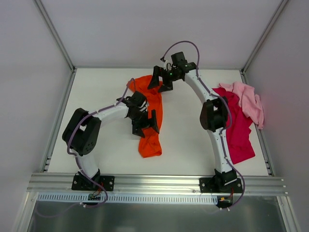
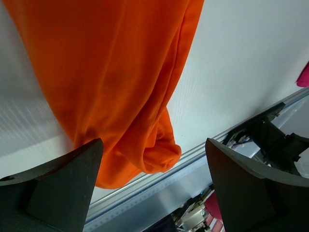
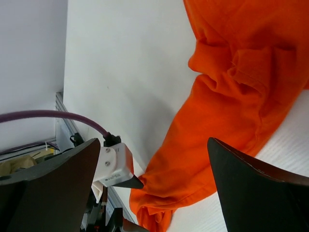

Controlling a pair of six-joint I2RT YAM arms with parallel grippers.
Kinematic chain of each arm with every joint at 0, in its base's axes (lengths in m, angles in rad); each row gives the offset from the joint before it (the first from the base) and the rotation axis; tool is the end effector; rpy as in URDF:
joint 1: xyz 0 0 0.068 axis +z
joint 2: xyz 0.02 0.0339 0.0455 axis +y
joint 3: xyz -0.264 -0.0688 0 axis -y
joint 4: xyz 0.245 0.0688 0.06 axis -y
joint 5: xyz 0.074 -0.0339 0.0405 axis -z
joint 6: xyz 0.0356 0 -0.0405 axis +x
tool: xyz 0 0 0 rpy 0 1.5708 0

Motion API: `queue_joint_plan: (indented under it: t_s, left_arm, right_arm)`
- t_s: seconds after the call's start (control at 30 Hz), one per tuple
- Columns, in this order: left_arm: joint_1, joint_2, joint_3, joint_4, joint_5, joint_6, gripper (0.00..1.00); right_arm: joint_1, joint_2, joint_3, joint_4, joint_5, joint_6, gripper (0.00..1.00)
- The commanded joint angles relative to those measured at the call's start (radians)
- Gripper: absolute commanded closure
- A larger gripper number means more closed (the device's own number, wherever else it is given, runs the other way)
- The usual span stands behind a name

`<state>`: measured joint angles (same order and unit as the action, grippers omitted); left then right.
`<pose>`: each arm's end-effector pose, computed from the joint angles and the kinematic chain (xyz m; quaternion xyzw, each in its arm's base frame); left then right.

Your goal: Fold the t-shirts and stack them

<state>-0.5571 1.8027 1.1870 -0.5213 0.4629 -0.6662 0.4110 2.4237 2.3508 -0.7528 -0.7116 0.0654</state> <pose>0.2970 -0.2037 0.1819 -0.0025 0.9518 -0.3037 0.0429 0.4821 0.2355 0.2549 -0.2750 0.8383 0.3958 0.2550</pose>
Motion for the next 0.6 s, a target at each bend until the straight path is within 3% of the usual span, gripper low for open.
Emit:
queue_joint_plan:
  t_s: [0.0, 0.4, 0.57]
  left_arm:
    - [-0.015, -0.098, -0.055, 0.046, -0.009, -0.045, 0.11]
    - [-0.015, -0.227, -0.185, 0.014, -0.073, -0.052, 0.1]
    - [-0.015, -0.195, -0.233, 0.056, -0.063, -0.056, 0.11]
  right_arm:
    - [-0.003, 0.014, -0.013, 0.075, -0.112, 0.05, 0.0]
    - [-0.028, -0.06, -0.085, -0.041, -0.012, -0.055, 0.0]
    - [-0.017, -0.231, -0.284, 0.013, 0.047, -0.067, 0.0]
